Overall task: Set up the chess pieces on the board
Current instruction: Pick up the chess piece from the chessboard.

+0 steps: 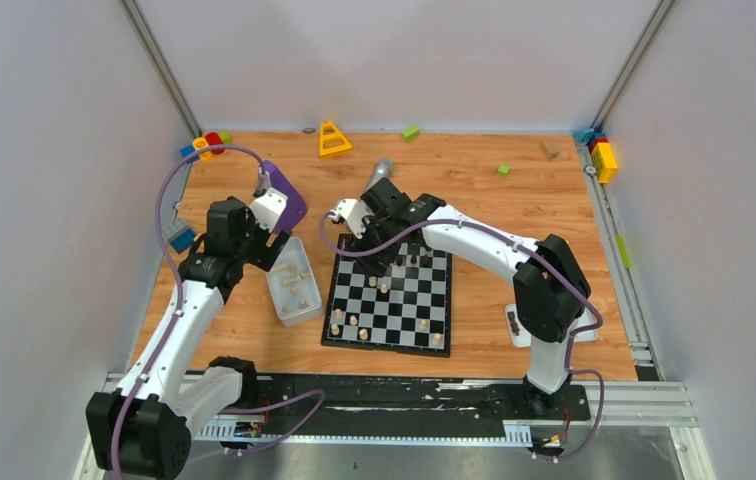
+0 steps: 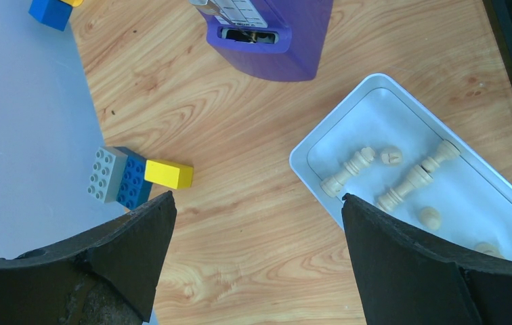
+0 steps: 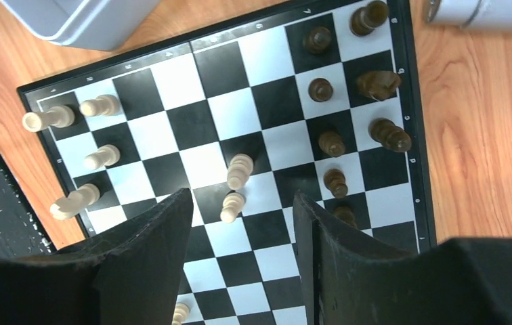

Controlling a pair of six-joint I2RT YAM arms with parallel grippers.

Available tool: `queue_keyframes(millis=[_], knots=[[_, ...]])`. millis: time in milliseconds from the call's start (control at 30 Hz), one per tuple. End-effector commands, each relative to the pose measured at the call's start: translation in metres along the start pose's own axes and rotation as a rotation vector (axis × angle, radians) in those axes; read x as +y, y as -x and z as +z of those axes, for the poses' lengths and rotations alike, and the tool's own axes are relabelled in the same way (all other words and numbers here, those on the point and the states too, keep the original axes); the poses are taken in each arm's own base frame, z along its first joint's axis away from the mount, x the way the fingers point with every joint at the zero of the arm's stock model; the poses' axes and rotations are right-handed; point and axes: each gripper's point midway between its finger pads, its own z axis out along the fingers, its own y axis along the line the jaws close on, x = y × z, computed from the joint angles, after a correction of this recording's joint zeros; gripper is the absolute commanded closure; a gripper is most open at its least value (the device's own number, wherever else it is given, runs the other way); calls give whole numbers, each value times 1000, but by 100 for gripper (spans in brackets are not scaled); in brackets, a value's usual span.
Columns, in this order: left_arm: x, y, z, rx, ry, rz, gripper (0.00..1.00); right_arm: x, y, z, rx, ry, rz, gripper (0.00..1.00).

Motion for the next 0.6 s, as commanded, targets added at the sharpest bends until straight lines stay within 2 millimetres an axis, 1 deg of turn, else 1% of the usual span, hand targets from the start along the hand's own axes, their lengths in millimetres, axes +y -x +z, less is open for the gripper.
queue_keyframes(millis=[0,133,367,467,567], knots=[[4,9,2,-37,13,-25,0,-13,10,5,-23,-15,45,43],[4,8,2,-36,12,-24,0,-17,3,15,-2,-2,58,43],[3,8,2,-34,12,-23,0,-14,-6,31,29,36,70,44],[3,8,2,-35,13,-24,0,-11,-8,34,35,55,74,50],[3,8,3,-36,12,-22,0,-7,-10,36,43,74,78,63]])
